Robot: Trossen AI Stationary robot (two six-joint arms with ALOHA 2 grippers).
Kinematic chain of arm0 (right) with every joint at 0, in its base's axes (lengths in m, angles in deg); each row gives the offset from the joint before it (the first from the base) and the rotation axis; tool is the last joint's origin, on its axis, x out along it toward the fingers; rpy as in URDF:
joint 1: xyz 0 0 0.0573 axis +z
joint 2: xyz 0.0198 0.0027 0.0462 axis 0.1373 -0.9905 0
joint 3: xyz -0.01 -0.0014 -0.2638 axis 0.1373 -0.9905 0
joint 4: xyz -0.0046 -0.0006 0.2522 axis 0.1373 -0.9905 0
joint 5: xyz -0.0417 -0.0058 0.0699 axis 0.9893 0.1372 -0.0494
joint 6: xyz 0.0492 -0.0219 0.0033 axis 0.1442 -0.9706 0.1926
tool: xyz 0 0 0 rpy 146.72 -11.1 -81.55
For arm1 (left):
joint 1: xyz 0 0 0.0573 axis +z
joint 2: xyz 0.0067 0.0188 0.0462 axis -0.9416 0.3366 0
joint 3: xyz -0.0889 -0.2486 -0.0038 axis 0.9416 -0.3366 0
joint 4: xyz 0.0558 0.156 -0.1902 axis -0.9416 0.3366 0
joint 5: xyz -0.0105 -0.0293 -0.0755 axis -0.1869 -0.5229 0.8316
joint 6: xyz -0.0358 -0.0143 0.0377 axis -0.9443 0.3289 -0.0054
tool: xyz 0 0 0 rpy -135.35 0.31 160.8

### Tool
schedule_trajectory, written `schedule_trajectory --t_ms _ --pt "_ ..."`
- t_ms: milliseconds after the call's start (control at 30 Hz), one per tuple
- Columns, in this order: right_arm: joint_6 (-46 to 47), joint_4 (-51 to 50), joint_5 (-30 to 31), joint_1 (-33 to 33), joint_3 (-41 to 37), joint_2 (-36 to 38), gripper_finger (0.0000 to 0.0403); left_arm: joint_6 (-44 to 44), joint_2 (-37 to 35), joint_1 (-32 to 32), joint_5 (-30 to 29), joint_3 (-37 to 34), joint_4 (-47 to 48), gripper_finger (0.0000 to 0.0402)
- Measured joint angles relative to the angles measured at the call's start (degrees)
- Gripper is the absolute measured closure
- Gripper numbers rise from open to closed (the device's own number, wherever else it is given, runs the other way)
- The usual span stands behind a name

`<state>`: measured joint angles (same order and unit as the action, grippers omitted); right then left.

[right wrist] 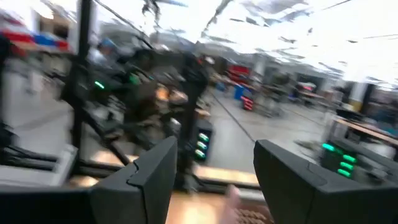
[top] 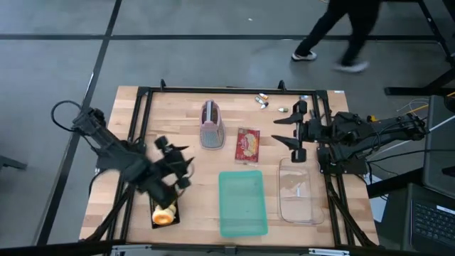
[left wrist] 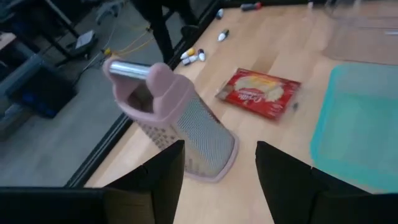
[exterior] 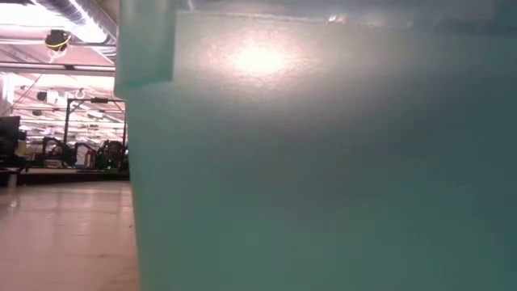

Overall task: Pick & Place Food Item
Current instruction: Put the red popcorn bag into the blue bin

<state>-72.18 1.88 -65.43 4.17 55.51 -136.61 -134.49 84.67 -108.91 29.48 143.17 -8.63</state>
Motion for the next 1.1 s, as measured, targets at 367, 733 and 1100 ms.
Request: schedule_trajectory --t_ms 367,733,1100 --pt "-0.37 -2.82 12.41 -1.74 0.0 -0.87 0.0191 36.13 0.07 14.75 10.35 -20.49 -62.22 0.021" --pt "3.18 -13.2 24.44 -1.76 0.0 -2.95 0.0191 46.5 1.03 25.69 27.96 -28.8 -87.45 0.021" --pt "23.17 -24.27 27.42 -1.76 0.0 -7.32 0.0191 43.56 11.14 28.06 31.99 -28.85 -93.46 0.021"
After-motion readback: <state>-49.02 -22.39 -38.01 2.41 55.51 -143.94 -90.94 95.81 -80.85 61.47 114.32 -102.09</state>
